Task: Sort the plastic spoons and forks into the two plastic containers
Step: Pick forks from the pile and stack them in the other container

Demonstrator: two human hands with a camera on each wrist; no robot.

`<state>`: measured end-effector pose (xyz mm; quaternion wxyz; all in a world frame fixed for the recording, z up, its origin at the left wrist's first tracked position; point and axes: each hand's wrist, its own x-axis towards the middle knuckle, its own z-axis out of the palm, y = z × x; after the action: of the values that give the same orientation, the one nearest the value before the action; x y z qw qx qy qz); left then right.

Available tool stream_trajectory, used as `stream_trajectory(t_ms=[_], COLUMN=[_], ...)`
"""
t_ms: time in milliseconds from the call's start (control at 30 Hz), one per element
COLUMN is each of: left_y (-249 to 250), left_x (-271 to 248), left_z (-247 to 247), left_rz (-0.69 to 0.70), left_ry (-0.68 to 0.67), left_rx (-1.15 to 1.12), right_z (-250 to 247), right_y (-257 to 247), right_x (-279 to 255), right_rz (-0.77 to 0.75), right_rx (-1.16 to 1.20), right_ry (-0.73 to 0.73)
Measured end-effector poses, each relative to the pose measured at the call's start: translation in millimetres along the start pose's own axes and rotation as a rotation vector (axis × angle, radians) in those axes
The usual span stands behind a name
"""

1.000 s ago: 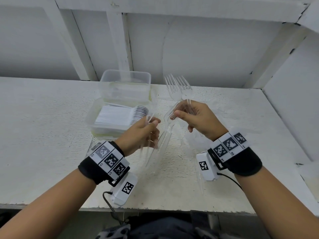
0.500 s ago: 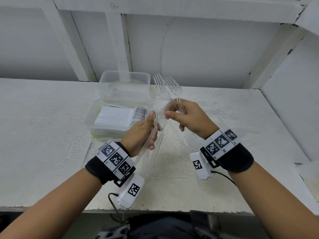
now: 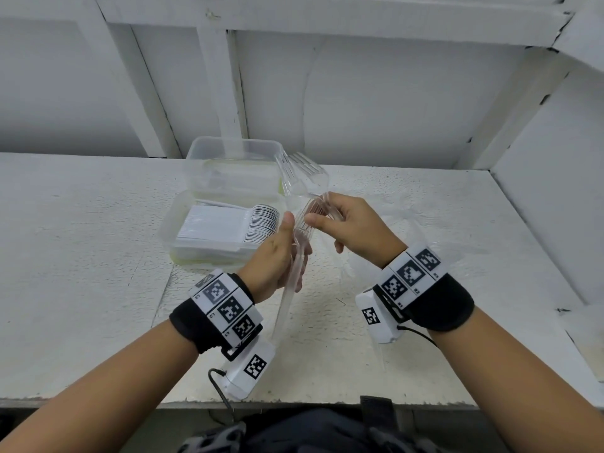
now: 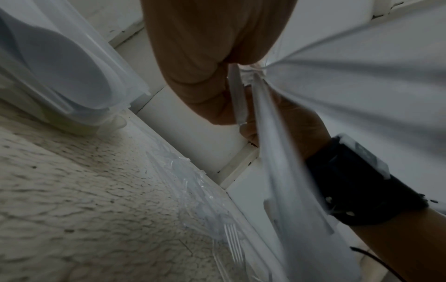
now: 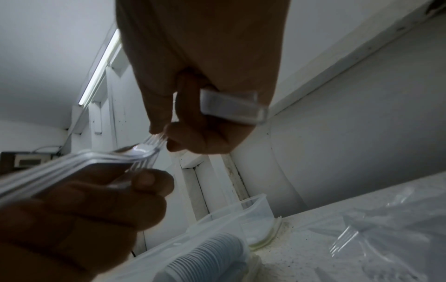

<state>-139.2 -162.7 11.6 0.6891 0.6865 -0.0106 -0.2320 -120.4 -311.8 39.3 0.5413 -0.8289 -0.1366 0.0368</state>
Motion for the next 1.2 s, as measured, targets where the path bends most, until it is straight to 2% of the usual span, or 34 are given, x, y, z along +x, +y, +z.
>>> stream_trajectory(t_ms=[133,333,467,733,867,1200], left_y=[-2.7,-2.3,-1.9,-1.5,0.5,2.6], left_x=[1.4,0.8,-4.1,-9.4,-14.5,-18.7], left_z=[1.3,-10.7,-14.0,-5.5,-7.3,-3.9], left_rz=[0.037,0.049,0.045,-0.042,-0.110,-0.079], left_ry=[0.040,0.143,0.172,0.011,-0.126,-0.230], left_rx=[0.034,-0.150,-0.082,-0.055,-0.140,-0.153], right_z=[-0.1,-12.6,-24.5,-20.5,-15.3,-7.0], right_y=[0.1,0.4,-1.1,0.6,2.6,10.2], right_x=[-1.2,-3.8,-2.2,2.9,5.0,5.3], right_rz=[0.008,0.010,-0.002,-0.025,-0.023,-0.020], right_rx=[-0.019,0.043,0.087,0.107,0.126,0.074], right_ry=[-0.014,0.075,0.107,0.106,0.104,0.087])
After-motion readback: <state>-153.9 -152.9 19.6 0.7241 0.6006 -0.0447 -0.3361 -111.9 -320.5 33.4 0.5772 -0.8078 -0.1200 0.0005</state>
